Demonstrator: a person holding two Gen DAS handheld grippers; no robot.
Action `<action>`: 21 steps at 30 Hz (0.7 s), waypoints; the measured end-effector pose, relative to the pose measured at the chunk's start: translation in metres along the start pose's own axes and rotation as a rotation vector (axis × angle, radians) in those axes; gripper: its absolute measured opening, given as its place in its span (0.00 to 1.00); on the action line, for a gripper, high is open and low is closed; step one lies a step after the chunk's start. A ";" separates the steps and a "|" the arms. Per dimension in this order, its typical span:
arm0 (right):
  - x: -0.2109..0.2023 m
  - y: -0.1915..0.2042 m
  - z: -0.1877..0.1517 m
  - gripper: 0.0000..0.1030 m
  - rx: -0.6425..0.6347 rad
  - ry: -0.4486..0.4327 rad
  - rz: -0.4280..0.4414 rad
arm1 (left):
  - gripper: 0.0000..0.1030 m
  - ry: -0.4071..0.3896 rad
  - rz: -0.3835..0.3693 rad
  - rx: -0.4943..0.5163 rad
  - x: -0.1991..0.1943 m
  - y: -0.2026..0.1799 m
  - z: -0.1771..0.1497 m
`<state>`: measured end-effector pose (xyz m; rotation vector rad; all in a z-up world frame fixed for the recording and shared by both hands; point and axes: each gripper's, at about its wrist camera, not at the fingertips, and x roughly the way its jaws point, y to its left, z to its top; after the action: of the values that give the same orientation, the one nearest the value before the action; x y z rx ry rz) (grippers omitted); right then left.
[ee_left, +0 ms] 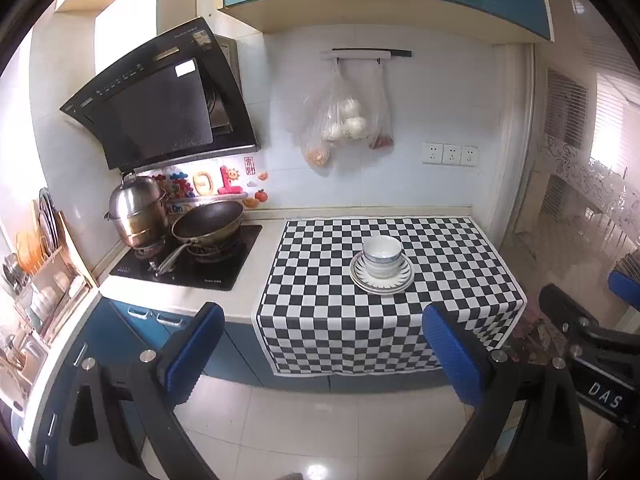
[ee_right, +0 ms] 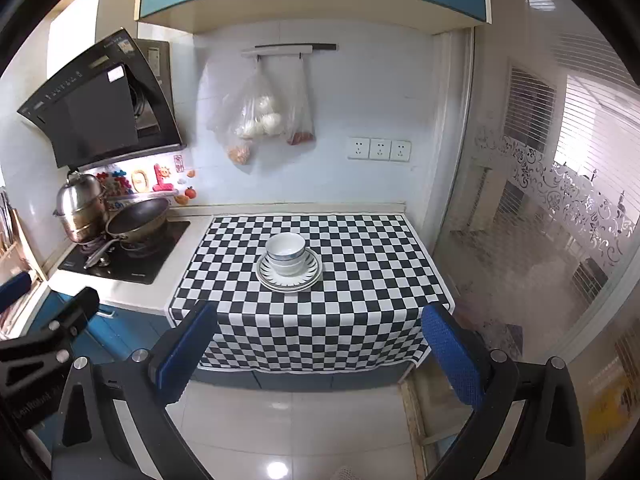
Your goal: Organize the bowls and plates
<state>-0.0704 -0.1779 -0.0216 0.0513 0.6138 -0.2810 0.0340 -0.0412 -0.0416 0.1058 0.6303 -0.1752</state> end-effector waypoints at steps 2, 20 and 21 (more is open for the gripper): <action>-0.007 -0.003 -0.001 1.00 -0.006 -0.008 -0.001 | 0.99 0.000 0.005 -0.003 -0.005 -0.002 -0.003; -0.011 -0.024 -0.001 1.00 -0.013 0.001 0.031 | 0.99 -0.008 0.034 -0.019 -0.020 -0.008 -0.005; -0.010 -0.024 -0.001 1.00 -0.013 0.003 0.031 | 0.99 -0.007 0.035 -0.018 -0.020 -0.008 -0.005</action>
<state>-0.0851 -0.1985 -0.0158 0.0486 0.6175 -0.2466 0.0139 -0.0452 -0.0340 0.0988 0.6222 -0.1356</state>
